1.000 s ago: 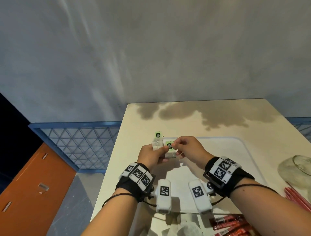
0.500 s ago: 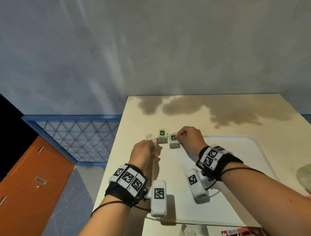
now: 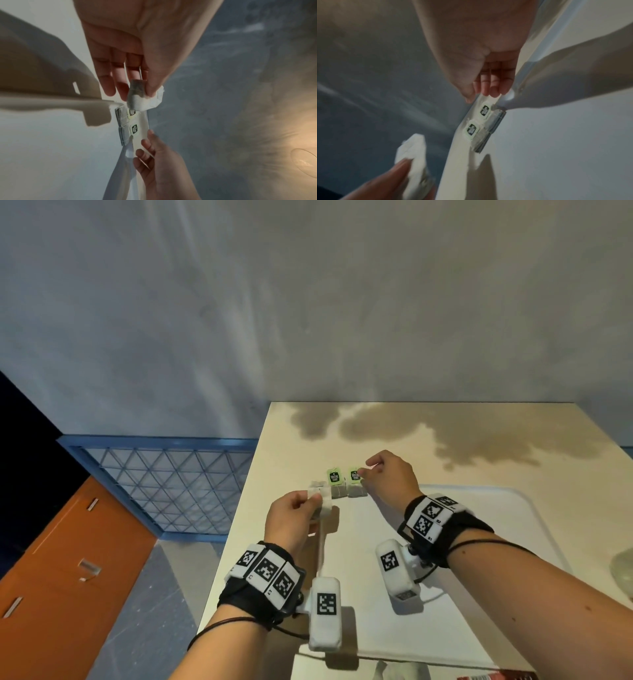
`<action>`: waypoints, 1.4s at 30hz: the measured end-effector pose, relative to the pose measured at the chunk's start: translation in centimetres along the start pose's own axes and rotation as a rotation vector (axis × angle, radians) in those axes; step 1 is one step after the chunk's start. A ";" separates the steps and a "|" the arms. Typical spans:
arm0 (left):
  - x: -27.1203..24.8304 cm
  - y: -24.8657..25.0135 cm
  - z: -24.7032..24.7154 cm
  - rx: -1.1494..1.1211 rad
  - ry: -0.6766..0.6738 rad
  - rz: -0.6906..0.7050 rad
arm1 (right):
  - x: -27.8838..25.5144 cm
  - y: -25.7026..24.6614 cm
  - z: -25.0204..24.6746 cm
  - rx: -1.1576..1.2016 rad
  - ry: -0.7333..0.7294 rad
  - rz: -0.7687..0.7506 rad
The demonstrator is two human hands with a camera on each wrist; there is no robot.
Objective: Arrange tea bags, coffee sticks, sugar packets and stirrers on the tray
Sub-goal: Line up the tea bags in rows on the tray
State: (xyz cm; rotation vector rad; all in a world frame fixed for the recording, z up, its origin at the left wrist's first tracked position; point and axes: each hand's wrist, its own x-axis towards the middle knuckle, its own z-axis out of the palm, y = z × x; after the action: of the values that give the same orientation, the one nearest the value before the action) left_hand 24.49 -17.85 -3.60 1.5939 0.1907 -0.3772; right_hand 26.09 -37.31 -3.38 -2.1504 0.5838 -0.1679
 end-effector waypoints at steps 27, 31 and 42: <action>-4.7 0.2 5.0 0.106 -0.025 0.130 | -9.1 1.1 -4.1 0.311 -0.219 -0.061; -3.5 0.1 4.8 0.208 -0.076 0.136 | -7.8 2.0 -3.7 0.326 -0.300 0.035; 5.9 1.5 3.5 0.896 -0.058 0.187 | -0.5 4.2 -3.7 0.013 -0.103 0.079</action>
State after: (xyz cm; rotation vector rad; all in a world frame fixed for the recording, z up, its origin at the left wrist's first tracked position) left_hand 30.10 -22.09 -4.39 2.4524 -0.2092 -0.3832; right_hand 23.05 -41.85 -4.39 -2.1063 0.6046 -0.0171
